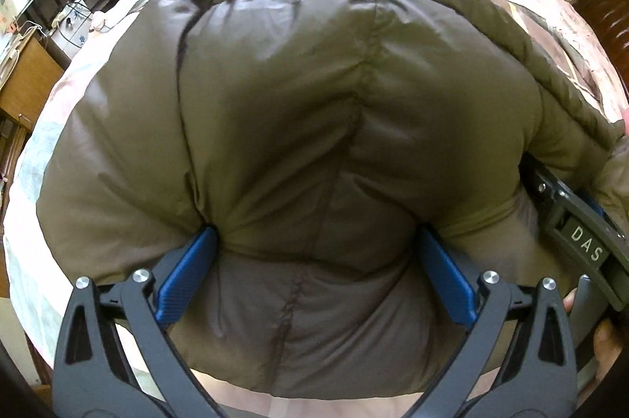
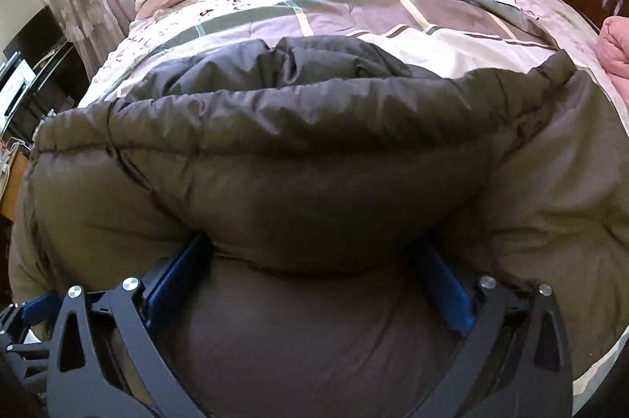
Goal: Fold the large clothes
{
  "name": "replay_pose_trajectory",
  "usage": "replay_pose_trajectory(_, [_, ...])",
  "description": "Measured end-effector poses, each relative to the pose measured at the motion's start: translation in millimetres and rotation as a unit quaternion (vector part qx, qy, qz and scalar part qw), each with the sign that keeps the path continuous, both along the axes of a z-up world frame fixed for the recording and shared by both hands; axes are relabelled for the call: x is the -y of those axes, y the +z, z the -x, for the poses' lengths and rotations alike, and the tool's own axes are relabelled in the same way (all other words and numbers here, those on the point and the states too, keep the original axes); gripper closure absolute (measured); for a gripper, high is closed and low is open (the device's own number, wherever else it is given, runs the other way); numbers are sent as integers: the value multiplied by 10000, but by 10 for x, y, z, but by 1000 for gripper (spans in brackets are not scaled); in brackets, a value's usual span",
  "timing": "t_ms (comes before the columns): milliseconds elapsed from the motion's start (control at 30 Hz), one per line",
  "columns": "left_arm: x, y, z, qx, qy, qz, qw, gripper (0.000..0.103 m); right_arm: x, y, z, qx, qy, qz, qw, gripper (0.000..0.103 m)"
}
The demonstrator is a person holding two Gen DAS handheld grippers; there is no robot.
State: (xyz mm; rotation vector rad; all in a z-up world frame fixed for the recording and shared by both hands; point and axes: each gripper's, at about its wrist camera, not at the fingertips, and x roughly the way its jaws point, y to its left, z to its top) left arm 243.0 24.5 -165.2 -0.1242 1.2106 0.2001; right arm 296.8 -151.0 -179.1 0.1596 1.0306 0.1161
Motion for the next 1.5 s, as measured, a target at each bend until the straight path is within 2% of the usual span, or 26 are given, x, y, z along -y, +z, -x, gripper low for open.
replay_pose_trajectory(233, [-44,-62,-37,-80,16,41,10000,2,-7,-85,-28,-9,63,92,9999,1])
replay_pose_trajectory(333, [-80,47,-18,47,72,0,10000,2,17,-49,-55,-146,94,28,9998,1])
replay_pose_trajectory(433, [-107,293,42,332,122,-385,9986,2,64,188,-28,-170,-84,-379,9991,3])
replay_pose_trajectory(500, [-194,458,88,548,316,-506,9967,2,1,457,22,134,-24,-640,9979,3])
replay_pose_trajectory(567, [-347,572,127,658,700,-647,9933,2,-136,611,45,307,154,-619,9975,3])
replay_pose_trajectory(667, [-542,538,64,431,978,-562,9927,2,-376,507,-26,104,311,-532,9980,3])
replay_pose_trajectory(800, [-930,173,-12,-202,1484,-390,9880,2,-517,129,-284,-54,3,-257,9997,1])
replay_pose_trajectory(900, [-1124,24,-71,-364,1636,45,9858,2,-658,73,-477,-238,11,90,9997,1])
replay_pose_trajectory(1067, [-1152,-66,-144,-449,1579,27,9864,2,-780,-44,-686,-514,161,447,9975,1])
replay_pose_trajectory(1233, [-1097,-105,-131,-547,1528,12,9867,2,-812,-126,-592,-192,173,634,9977,1])
replay_pose_trajectory(1333, [-1027,-69,-122,-568,1392,-193,9884,2,-749,-57,-509,-19,360,576,9977,1])
replay_pose_trajectory(1433, [-1003,-10,-101,-575,1336,-111,9893,2,-519,240,-265,102,734,205,9970,1])
replay_pose_trajectory(1500, [-1021,27,-87,-520,1401,8,9888,2,-161,547,95,642,635,32,9959,1])
